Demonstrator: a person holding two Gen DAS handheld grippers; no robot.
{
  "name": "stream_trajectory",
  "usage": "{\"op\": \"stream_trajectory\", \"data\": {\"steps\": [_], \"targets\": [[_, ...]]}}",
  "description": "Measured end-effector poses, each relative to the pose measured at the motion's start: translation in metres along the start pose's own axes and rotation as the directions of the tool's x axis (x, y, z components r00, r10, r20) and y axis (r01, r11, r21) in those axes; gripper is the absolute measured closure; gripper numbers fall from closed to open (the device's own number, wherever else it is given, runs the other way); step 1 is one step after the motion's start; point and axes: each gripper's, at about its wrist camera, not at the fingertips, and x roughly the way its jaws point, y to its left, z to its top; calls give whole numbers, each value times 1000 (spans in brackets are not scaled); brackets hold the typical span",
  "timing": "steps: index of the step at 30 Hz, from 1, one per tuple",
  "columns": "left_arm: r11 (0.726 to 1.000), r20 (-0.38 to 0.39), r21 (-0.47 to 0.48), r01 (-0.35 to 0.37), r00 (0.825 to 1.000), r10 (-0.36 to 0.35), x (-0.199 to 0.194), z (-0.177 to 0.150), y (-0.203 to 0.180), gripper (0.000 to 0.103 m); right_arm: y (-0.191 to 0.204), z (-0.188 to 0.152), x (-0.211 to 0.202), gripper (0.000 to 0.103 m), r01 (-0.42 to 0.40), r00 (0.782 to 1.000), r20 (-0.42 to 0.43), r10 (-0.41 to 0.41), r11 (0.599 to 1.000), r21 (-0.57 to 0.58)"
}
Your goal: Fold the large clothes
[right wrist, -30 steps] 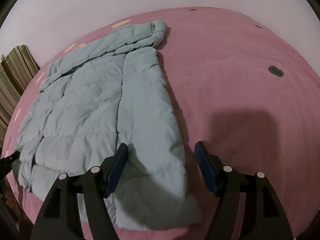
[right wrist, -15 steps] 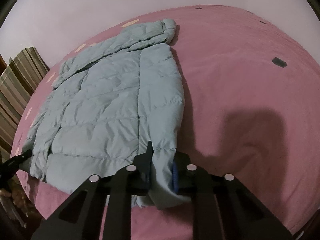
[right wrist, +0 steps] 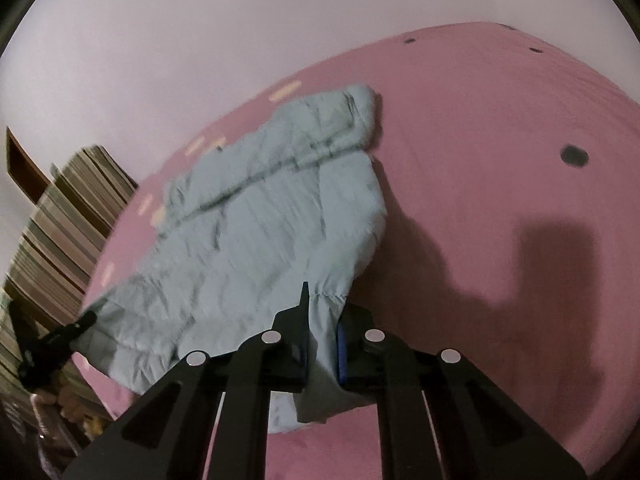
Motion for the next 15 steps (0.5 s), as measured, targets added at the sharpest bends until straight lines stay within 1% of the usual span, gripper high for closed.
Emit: {"op": "stream_trajectory", "data": {"steps": [2, 4, 7, 10, 12, 15], "targets": [[1000, 20, 17, -5, 1000, 5, 3, 20, -7, 98, 2, 16, 1, 93, -25, 1000, 15, 25, 1000, 12], [999, 34, 30, -13, 999, 12, 11, 40, -14, 98, 3, 39, 5, 93, -53, 998, 32, 52, 998, 31], [997, 56, 58, -41, 998, 38, 30, 70, -23, 98, 5, 68, 15, 93, -66, 996, 55, 64, 997, 39], [997, 45, 46, -64, 997, 62, 63, 97, -24, 98, 2, 103, 43, 93, -67, 996, 58, 63, 996, 62], [996, 34, 41, -85, 996, 83, 92, 116, -23, 98, 0, 120, 62, 93, -66, 997, 53, 62, 995, 76], [992, 13, 40, -116, 993, 115, 131, 135, -20, 98, -3, 144, 95, 93, -47, 998, 38, 43, 994, 97]]}}
